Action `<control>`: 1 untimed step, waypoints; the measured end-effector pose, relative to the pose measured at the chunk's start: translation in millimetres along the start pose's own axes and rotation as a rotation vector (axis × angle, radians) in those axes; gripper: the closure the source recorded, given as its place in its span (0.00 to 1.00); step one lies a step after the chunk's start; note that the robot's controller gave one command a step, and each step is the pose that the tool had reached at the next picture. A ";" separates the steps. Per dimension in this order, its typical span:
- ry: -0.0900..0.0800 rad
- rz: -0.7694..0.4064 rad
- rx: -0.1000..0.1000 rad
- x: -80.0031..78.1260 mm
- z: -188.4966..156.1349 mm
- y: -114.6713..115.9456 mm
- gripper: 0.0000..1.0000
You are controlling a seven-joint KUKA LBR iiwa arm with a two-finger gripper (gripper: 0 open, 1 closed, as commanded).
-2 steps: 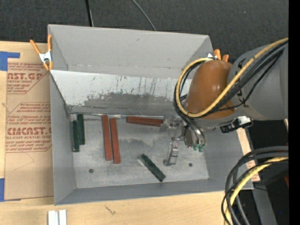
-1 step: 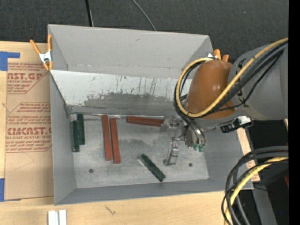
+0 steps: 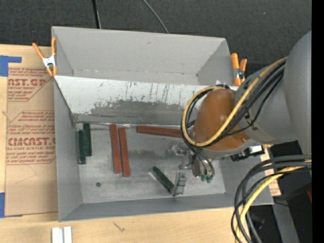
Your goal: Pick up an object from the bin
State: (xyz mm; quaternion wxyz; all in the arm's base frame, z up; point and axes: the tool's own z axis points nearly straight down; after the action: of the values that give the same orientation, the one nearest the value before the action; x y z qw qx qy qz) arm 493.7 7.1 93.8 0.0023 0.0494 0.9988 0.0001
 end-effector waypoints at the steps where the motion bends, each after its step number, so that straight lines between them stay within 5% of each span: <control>1: 0.000 -0.002 0.000 10.1 30.6 -1.9 0.00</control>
Offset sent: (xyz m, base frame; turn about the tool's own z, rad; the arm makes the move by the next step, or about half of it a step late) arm -0.0054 0.0238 -0.0238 0.0776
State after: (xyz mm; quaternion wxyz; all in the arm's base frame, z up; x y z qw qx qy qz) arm 483.6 6.2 63.2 0.0021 0.0486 0.9988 0.0003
